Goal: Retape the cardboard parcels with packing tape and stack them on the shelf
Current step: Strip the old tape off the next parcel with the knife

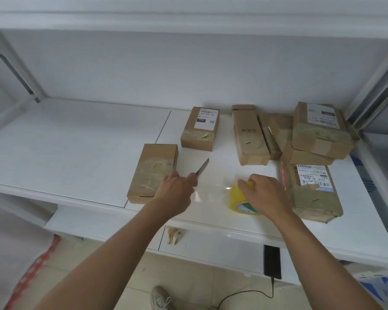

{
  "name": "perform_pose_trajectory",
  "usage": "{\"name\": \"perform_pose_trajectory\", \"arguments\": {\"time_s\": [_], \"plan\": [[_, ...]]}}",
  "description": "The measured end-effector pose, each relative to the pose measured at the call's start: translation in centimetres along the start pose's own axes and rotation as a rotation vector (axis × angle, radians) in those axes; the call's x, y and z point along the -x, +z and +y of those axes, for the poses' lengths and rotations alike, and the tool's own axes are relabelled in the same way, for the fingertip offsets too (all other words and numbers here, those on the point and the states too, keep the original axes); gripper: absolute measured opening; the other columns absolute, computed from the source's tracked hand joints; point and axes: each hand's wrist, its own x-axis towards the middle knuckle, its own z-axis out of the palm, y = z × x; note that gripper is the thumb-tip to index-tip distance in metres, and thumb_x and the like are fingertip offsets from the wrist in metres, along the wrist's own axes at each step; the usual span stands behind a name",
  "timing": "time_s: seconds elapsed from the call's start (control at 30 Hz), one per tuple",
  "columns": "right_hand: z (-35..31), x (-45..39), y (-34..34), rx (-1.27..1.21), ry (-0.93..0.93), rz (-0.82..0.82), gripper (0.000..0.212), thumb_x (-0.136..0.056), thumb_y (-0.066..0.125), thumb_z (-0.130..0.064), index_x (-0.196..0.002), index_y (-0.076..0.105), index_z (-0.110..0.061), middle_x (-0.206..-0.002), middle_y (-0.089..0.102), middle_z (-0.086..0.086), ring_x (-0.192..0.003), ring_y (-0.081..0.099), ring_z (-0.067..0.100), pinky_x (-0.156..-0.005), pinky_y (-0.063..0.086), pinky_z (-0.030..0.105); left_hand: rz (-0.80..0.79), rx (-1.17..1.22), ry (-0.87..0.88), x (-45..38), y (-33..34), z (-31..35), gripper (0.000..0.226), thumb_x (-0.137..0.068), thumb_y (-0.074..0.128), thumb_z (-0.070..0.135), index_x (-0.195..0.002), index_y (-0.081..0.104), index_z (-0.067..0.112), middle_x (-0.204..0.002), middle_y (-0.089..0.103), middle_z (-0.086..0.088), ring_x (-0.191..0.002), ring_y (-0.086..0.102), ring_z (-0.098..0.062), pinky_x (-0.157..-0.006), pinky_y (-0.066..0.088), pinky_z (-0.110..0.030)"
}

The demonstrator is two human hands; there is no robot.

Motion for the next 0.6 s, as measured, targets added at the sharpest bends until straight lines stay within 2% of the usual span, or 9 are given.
{"name": "perform_pose_trajectory", "arguments": {"time_s": [0.1,0.17,0.23,0.3,0.47,0.53,0.6], "plan": [[-1.2,0.3,0.2,-0.037,-0.041,-0.023,0.048,-0.096,0.049,-0.047,-0.076,0.057,-0.003,-0.074,0.060,0.008,-0.077,0.055,0.027,-0.062,0.040,0.035,-0.057,0.073,-0.072,0.7,-1.1,-1.5,0.021,-0.098,0.051,0.016,-0.118,0.051,0.017,-0.099,0.070,-0.003,-0.098,0.060,-0.025,-0.091,0.048,-0.041],[-2.2,0.2,0.2,-0.066,-0.075,-0.037,0.048,-0.095,0.050,-0.047,-0.077,0.058,-0.003,-0.073,0.060,0.009,-0.076,0.055,0.027,-0.065,0.043,0.037,-0.093,0.220,-0.159,1.1,-1.8,-2.9,0.011,-0.096,0.052,0.012,-0.098,0.058,0.020,-0.095,0.070,-0.001,-0.091,0.064,-0.022,-0.086,0.053,-0.040],[-3.4,0.0,0.1,-0.080,-0.105,-0.044,0.049,-0.095,0.051,-0.047,-0.076,0.057,-0.003,-0.072,0.059,0.009,-0.075,0.055,0.026,-0.065,0.044,0.038,-0.132,0.331,-0.212,1.5,-2.8,-4.2,0.020,-0.095,0.054,0.007,-0.085,0.059,0.024,-0.095,0.067,0.004,-0.091,0.064,-0.018,-0.081,0.054,-0.031],[-4.6,-0.3,-0.1,-0.084,-0.133,-0.043,0.049,-0.095,0.052,-0.047,-0.075,0.057,-0.002,-0.071,0.059,0.010,-0.073,0.055,0.026,-0.063,0.044,0.039,-0.148,0.418,-0.223,2.0,-3.9,-5.3,0.019,-0.094,0.056,0.006,-0.087,0.062,0.022,-0.098,0.066,0.005,-0.094,0.063,-0.017,-0.083,0.053,-0.031],[-7.5,-1.7,-0.3,-0.083,-0.124,-0.013,0.048,-0.095,0.051,-0.046,-0.075,0.055,-0.002,-0.073,0.058,0.011,-0.071,0.053,0.026,-0.058,0.039,0.035,-0.053,0.652,-0.283,2.3,-5.0,-8.3,0.010,-0.095,0.061,0.015,-0.101,0.065,0.023,-0.093,0.068,0.001,-0.089,0.065,-0.017,-0.078,0.052,-0.028],[-8.4,-2.0,-0.3,-0.085,-0.097,-0.017,0.048,-0.095,0.050,-0.046,-0.075,0.055,-0.002,-0.074,0.057,0.010,-0.070,0.051,0.024,-0.057,0.036,0.034,-0.027,0.753,-0.306,2.3,-4.5,-9.1,0.005,-0.095,0.063,0.015,-0.095,0.066,0.018,-0.094,0.068,-0.003,-0.089,0.064,-0.019,-0.085,0.054,-0.034],[-8.8,-2.2,-0.2,-0.083,-0.057,-0.027,0.048,-0.095,0.050,-0.046,-0.075,0.055,-0.002,-0.075,0.057,0.011,-0.073,0.053,0.026,-0.058,0.037,0.034,0.001,0.802,-0.286,2.4,-3.5,-9.2,0.008,-0.095,0.061,0.012,-0.090,0.064,0.017,-0.095,0.066,-0.002,-0.089,0.061,-0.016,-0.085,0.052,-0.032]]}}
